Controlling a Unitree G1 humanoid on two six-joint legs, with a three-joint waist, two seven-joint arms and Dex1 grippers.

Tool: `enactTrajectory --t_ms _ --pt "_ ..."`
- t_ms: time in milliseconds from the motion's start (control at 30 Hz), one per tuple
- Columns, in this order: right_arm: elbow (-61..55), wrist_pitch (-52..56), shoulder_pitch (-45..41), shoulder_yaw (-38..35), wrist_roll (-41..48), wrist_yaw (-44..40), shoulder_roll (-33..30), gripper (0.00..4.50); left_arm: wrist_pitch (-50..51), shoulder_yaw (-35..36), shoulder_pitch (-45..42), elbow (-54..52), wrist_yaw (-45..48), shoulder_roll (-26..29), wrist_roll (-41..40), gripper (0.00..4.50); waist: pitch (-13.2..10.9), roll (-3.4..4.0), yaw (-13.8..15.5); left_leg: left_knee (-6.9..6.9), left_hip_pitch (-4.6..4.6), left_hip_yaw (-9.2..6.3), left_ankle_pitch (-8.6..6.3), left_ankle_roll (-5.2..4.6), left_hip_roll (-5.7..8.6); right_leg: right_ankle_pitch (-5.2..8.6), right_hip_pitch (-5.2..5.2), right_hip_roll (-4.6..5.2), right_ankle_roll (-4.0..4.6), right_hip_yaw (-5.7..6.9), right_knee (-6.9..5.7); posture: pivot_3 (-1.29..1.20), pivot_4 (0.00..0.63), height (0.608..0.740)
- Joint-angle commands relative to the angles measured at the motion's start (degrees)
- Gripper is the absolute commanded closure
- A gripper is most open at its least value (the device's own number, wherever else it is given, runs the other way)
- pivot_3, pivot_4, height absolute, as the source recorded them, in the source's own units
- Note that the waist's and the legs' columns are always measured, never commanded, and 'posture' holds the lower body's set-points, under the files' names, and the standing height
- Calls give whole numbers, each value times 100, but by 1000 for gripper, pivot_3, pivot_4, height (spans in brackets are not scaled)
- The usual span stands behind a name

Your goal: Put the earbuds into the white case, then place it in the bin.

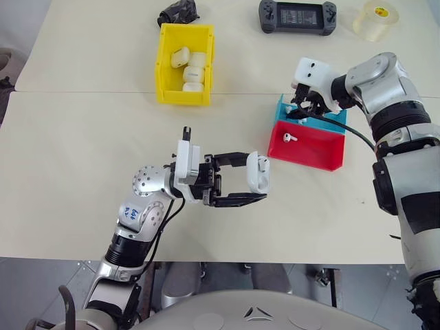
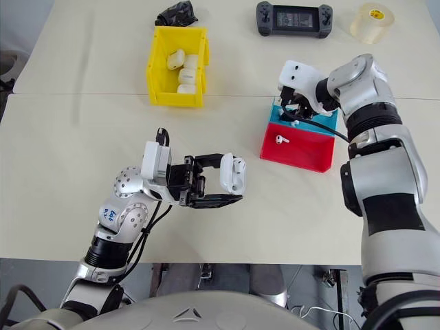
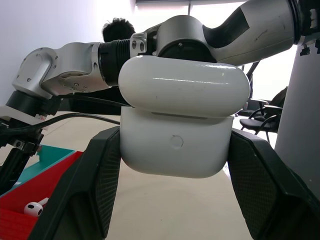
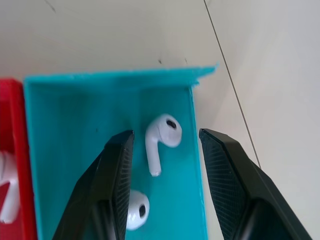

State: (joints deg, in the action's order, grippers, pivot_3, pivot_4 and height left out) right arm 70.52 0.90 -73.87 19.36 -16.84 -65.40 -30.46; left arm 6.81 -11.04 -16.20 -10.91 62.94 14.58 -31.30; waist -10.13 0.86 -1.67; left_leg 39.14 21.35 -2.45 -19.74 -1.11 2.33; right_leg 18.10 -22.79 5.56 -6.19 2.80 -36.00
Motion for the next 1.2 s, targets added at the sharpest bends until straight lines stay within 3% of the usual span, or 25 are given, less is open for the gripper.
enactTrajectory --t_ms 33,200,367,833,933,1067,1200 --pt "61 -30 -60 -47 -47 -36 52 2333 -85 62 -9 -319 -41 32 -55 1630 0 0 3 0 0 0 0 0 0 0 0 0 0 0 0 0 150 740" --pt "74 28 -41 -80 -54 -62 110 2333 -99 76 -16 -314 -50 47 -41 1630 0 0 2 0 0 0 0 0 0 0 1 0 0 0 0 0 150 740" --pt "88 42 -29 -33 -130 -88 90 3529 -107 93 -33 -302 -51 50 -43 1630 0 0 3 0 -1 0 0 0 0 0 1 0 0 0 0 0 150 740" --pt "96 271 -147 -158 -132 -123 -8 3529 -78 108 -12 -340 -34 75 -77 1630 0 0 5 0 -2 -1 0 0 1 0 3 1 0 0 0 0 150 740" --pt "23 385 -156 -271 -38 -200 -68 2954 -83 101 6 -353 -44 69 -70 1630 0 0 10 0 -2 -1 0 0 2 0 3 2 0 0 0 0 150 740" --pt "-60 674 -149 -422 48 -138 -160 1709 -92 96 28 -359 -51 59 -67 1630 0 0 11 -1 -1 -1 0 0 5 0 3 5 0 0 0 0 150 740" --pt "-141 950 -103 -460 31 -22 -231 1709 -95 80 46 -359 -50 40 -70 1630 -1 1 9 -2 -2 -1 0 0 4 0 3 4 0 0 1 0 150 740"
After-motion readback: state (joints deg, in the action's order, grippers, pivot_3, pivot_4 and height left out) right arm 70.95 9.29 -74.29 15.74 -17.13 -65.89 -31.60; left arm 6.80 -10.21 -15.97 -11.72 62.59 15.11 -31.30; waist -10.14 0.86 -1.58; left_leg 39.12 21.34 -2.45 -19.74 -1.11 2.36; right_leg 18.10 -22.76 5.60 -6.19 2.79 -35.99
